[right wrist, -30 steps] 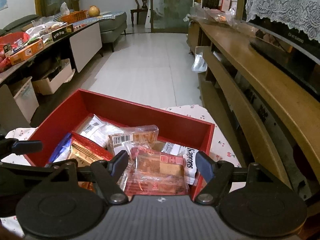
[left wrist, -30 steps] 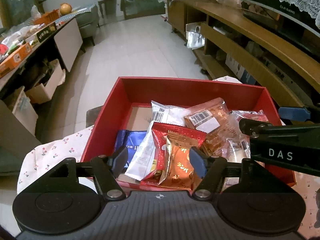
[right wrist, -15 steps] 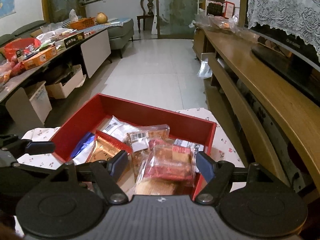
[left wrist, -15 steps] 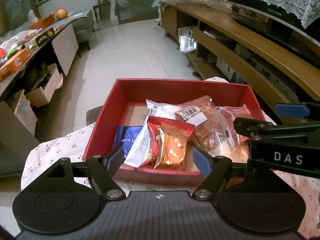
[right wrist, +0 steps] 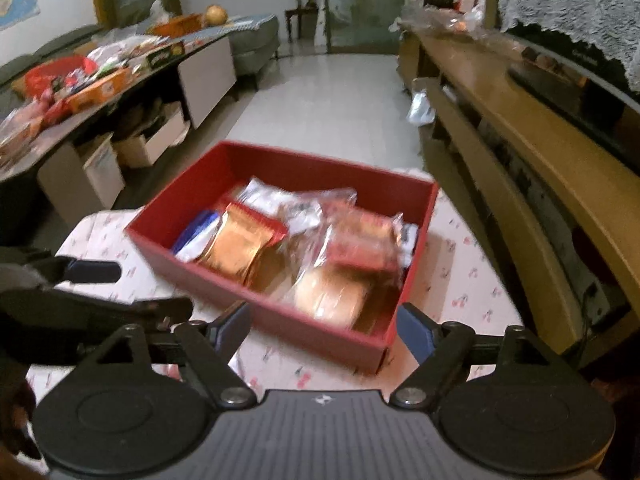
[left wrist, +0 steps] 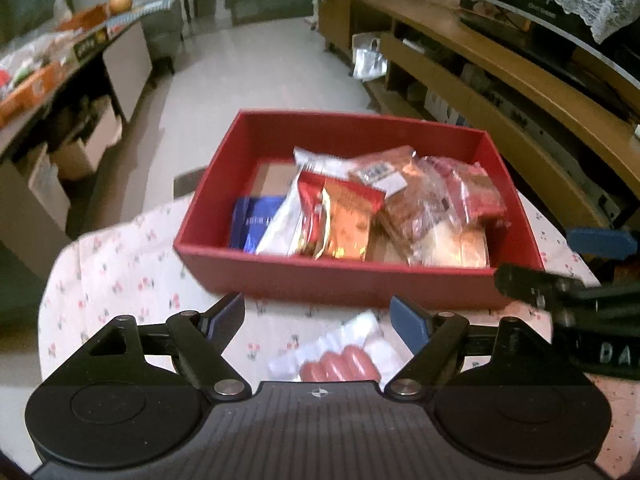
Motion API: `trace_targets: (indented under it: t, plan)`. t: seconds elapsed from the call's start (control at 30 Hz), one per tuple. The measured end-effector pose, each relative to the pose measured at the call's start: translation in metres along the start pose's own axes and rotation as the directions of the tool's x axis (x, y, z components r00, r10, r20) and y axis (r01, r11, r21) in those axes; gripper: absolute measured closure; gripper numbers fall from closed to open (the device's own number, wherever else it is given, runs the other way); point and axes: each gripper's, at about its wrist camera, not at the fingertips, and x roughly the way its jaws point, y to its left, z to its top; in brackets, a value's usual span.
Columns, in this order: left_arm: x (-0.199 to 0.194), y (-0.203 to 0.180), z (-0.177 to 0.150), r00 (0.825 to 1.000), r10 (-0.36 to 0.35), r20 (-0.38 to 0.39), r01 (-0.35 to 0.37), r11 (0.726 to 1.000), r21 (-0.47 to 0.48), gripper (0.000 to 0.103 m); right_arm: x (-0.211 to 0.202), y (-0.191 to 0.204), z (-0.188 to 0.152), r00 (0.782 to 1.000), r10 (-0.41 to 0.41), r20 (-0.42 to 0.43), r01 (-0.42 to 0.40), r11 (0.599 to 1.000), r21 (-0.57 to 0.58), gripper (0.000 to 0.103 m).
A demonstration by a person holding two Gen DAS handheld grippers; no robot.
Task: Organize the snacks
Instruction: 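Withdraw both grippers from the box toward the sausage pack and silver packet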
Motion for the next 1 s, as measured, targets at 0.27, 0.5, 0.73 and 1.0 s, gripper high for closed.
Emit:
trace_targets:
  t: [0.27,0.5,0.73,1.0]
  plan:
    - [0.026,-0.006,-0.014,0.990,-0.101,-0.093,0.108,0.991,0.077,0.018,-0.012,0.005,-0.017,0.999,0.040,-0.028,-0.040,0.999,-0.010,0.005]
    - [0.056,-0.016,-0.013,0.976,-0.155,-0.157,0.181,0.968,0.174,0.018,-0.002,-0.006,-0.021,0.996,0.048,-0.080,-0.046,0.999,0.024,0.005]
    - [0.066,-0.014,-0.026,0.962,-0.158,-0.223,0.202,0.960,0.193,0.017,0.006,-0.014,-0.021,0.991,0.064,-0.118,-0.058,0.997,0.060,0.005]
    - [0.048,-0.013,-0.047,0.968,-0.124,-0.218,0.171,0.963,0.210,0.016,0.007,-0.010,-0.026,0.986,0.076,-0.146,-0.070,0.996,0.047,0.004]
